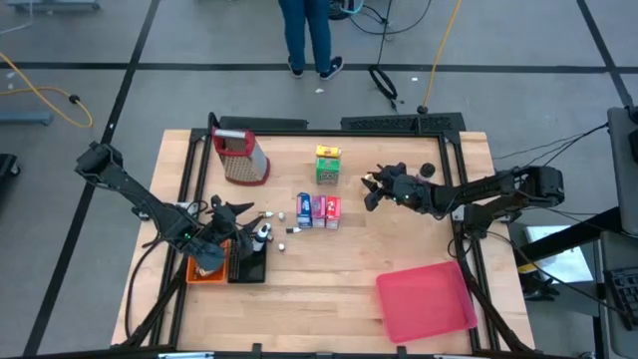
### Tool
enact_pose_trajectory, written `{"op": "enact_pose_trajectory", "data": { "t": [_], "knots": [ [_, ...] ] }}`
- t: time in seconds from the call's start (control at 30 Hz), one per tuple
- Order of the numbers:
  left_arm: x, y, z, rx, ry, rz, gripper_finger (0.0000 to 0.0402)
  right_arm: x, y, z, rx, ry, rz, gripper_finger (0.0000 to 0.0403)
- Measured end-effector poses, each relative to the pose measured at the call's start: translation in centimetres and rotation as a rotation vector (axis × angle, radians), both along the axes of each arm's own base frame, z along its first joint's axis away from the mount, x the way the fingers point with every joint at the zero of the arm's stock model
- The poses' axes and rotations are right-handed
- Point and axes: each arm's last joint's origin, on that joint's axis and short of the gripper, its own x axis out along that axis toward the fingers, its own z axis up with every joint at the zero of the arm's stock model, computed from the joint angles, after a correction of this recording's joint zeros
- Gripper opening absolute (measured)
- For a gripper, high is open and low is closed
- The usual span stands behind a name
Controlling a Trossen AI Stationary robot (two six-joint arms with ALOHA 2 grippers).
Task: Pick & Place Kitchen Items
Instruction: Put the yellow food coloring bottle into the black bin
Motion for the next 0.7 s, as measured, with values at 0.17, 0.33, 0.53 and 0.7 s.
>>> {"op": "enact_pose_trajectory", "data": {
  "t": [0.17,0.33,0.53,0.7],
  "knots": [
    [0.2,-0.1,0.1,-0.004,0.002,-0.024,0.0223,0.8,1.0,3.2,-0.059,-0.070,0.064,0.0110],
    [0.6,-0.5,0.7,0.009,-0.005,-0.086,0.0223,2.0,3.2,8.1,-0.139,-0.171,0.201,0.0110],
    [1.4,-0.8,1.7,0.018,-0.036,-0.170,0.0223,3.5,5.9,12.2,-0.202,-0.227,0.334,0.0110],
    [2.2,-0.7,2.7,0.004,-0.088,-0.254,0.0223,4.8,7.6,13.0,-0.218,-0.231,0.396,0.0110]
  ]
}}
